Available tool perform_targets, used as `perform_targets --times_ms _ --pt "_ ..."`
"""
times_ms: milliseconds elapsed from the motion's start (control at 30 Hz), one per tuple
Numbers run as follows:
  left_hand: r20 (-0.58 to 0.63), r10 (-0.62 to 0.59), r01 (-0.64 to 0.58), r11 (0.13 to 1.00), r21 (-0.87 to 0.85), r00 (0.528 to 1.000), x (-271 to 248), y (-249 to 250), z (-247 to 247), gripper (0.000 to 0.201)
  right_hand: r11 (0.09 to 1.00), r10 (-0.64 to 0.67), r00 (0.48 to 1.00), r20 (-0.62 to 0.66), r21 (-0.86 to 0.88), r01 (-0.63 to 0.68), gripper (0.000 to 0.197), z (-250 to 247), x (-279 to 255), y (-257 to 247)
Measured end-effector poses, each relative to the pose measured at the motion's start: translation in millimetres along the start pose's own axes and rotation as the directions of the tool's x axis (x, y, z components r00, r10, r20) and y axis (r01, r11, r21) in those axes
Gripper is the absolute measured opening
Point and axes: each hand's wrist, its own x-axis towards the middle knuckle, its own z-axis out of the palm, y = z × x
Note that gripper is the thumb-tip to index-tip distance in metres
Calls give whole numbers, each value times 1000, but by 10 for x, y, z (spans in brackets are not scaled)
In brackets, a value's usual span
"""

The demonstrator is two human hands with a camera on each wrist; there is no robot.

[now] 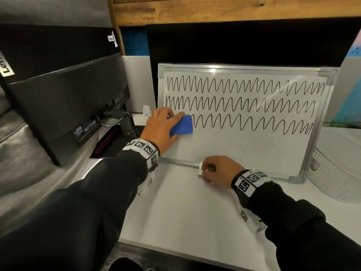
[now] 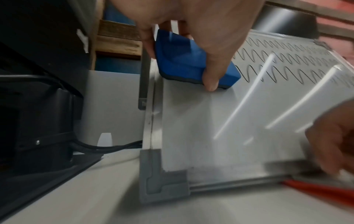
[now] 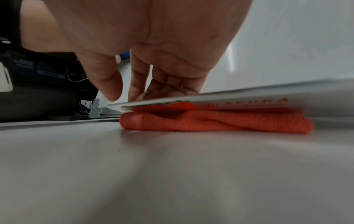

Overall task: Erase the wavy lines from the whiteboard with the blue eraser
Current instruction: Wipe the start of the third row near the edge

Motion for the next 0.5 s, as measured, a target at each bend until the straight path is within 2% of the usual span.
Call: perform_targets --times_ms 100,267,333,500 --pt "15 22 -22 999 26 1000 -50 -44 16 67 999 -11 1000 -7 -43 11 13 -55 -68 64" --pt "-68 -75 74 997 -14 995 32 -111 -56 67 954 1 1000 27 -301 7 27 -161 -221 242" --pt "-62 -50 49 998 -31 997 54 -35 -40 69 948 9 1000 10 -319 -6 27 -191 -256 270" --pt "5 111 -111 994 15 994 24 70 46 72 951 24 1000 -2 -310 -23 26 -228 -285 230"
